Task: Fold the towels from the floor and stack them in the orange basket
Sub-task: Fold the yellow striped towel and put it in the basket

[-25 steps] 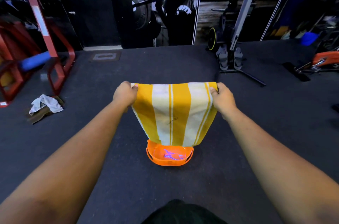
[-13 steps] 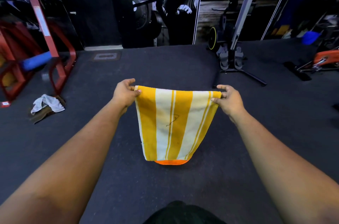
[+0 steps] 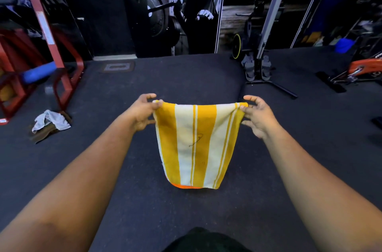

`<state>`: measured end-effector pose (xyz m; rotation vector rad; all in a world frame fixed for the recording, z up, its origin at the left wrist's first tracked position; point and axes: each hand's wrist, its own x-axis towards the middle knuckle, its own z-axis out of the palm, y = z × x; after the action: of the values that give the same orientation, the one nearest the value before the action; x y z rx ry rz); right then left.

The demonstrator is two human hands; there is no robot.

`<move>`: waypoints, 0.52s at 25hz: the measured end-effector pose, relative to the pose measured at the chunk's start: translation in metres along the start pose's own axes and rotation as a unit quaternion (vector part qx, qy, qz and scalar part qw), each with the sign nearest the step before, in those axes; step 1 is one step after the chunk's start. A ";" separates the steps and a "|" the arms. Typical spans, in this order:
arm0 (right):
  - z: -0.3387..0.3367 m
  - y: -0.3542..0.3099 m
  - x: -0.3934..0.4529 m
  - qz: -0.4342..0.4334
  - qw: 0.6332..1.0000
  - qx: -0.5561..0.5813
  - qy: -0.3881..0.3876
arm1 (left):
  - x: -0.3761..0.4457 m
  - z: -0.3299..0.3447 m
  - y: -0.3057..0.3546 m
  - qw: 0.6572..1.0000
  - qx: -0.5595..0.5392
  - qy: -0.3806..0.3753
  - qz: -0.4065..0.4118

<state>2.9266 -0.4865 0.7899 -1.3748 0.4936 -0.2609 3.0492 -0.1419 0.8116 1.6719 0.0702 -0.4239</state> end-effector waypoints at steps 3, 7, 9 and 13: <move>-0.008 0.006 -0.006 -0.026 0.998 -0.017 -0.053 | 0.005 -0.005 -0.013 0.996 0.037 -0.065 0.044; -0.008 0.009 -0.004 -0.108 0.971 -0.214 0.023 | 0.008 -0.008 -0.016 0.946 0.290 0.057 0.130; -0.008 0.013 -0.003 -0.136 0.907 -0.390 0.080 | 0.005 -0.003 -0.016 0.868 0.464 0.113 0.138; -0.004 0.025 0.000 -0.114 0.930 -0.332 0.109 | 0.008 0.007 -0.019 0.963 0.227 0.114 0.089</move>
<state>2.9222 -0.4853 0.7650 -2.0851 0.6406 -0.4673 3.0490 -0.1473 0.7902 2.1551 -0.0092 -0.1111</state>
